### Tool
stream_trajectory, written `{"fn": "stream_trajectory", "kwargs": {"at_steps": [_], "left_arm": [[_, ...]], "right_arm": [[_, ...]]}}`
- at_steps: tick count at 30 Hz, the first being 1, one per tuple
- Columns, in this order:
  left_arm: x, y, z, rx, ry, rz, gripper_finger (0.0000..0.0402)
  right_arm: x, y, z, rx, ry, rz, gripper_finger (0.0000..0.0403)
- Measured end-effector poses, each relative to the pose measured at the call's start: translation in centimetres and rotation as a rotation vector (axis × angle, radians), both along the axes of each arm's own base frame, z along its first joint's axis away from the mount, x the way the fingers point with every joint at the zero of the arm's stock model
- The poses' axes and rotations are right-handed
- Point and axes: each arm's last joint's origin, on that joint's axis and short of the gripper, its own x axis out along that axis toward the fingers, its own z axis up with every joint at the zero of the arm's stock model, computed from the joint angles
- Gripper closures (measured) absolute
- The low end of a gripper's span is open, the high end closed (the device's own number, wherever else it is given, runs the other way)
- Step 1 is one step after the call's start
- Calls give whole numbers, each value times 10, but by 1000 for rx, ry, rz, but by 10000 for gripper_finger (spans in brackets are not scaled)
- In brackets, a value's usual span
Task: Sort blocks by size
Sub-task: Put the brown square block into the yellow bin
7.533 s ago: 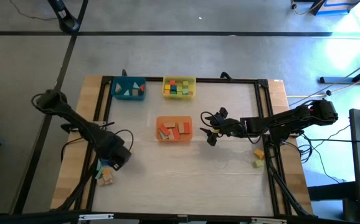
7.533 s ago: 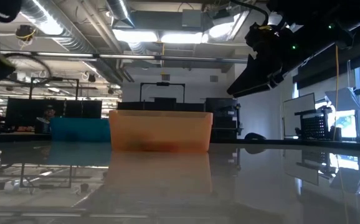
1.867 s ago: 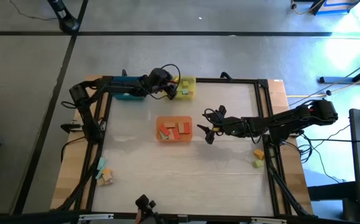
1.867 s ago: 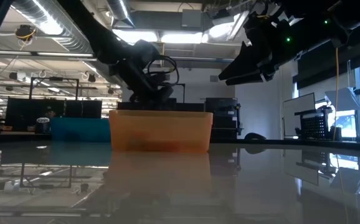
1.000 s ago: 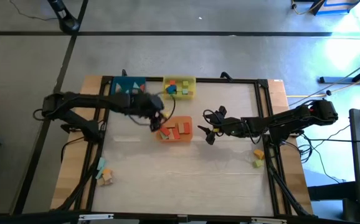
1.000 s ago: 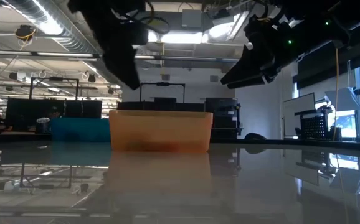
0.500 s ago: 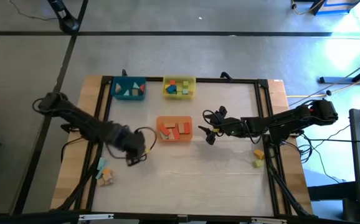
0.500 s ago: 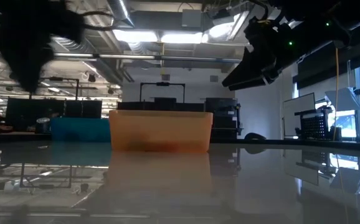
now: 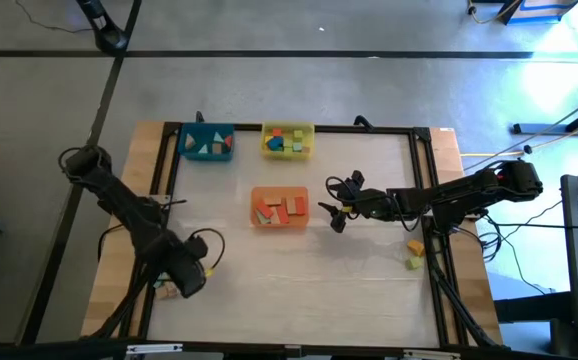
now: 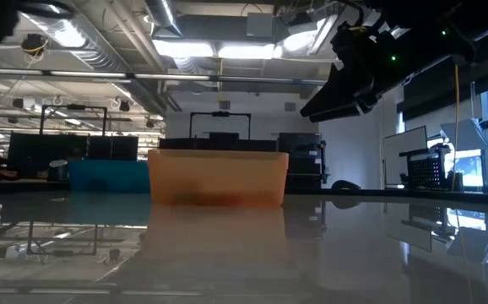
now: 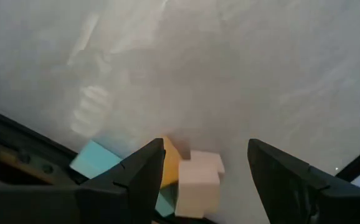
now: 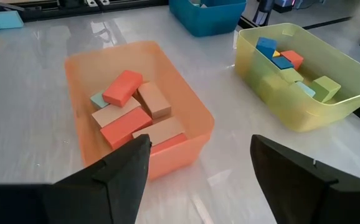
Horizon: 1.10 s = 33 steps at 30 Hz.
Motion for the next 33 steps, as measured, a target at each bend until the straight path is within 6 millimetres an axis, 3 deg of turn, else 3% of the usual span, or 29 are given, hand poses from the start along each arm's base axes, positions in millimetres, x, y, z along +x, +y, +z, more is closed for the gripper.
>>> {"fn": "stream_trajectory", "kwargs": {"at_steps": [16,25,33], "left_arm": [[-34,-42,-12,16,0,19,184],[-38,-50,-24,66,27,-29,184],[-43,-45,-48,55,59,-41,184]], "right_arm": [[0,0,0,34,-14,-2,127],[0,1,0,37,-16,2,127],[0,1,0,37,-15,2,127]]}}
